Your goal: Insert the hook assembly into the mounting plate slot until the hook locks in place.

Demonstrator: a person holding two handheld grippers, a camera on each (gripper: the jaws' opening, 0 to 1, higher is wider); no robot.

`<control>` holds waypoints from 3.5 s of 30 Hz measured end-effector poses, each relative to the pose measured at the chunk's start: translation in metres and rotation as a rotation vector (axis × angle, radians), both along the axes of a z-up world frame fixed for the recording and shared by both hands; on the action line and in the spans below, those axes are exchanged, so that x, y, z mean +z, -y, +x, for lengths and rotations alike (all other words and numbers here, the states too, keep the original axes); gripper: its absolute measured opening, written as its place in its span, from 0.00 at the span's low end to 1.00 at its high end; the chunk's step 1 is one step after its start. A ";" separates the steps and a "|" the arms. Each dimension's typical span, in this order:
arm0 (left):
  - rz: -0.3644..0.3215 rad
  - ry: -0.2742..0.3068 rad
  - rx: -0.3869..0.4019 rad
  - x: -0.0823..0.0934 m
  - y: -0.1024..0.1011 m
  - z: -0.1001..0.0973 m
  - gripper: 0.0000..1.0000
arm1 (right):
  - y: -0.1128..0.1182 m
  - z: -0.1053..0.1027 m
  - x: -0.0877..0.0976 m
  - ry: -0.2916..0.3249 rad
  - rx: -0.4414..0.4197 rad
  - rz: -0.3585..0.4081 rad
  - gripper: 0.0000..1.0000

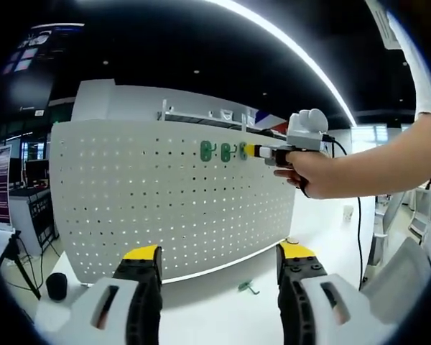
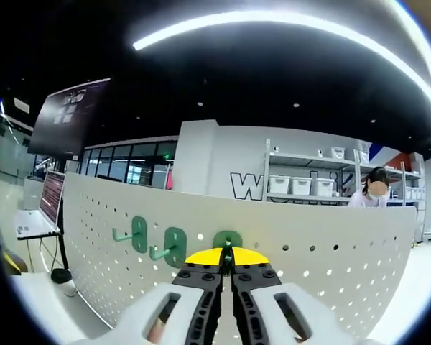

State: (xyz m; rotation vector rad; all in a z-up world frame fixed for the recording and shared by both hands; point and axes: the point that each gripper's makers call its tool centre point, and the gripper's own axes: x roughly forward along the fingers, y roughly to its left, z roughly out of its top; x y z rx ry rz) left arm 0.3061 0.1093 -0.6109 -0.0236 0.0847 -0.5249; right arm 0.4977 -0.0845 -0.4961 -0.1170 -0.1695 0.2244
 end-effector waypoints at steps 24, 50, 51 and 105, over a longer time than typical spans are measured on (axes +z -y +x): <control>-0.013 -0.003 -0.020 0.002 0.005 0.000 0.63 | -0.001 0.003 -0.004 -0.029 -0.017 0.023 0.01; -0.019 -0.019 -0.024 -0.003 0.005 -0.002 0.59 | 0.001 0.005 -0.007 -0.028 -0.110 0.102 0.01; -0.018 -0.019 -0.025 -0.003 0.005 -0.002 0.59 | 0.002 0.004 -0.007 -0.027 -0.101 0.097 0.02; -0.032 -0.011 -0.035 -0.004 0.005 0.001 0.62 | -0.033 -0.080 -0.030 -0.092 0.551 0.141 0.60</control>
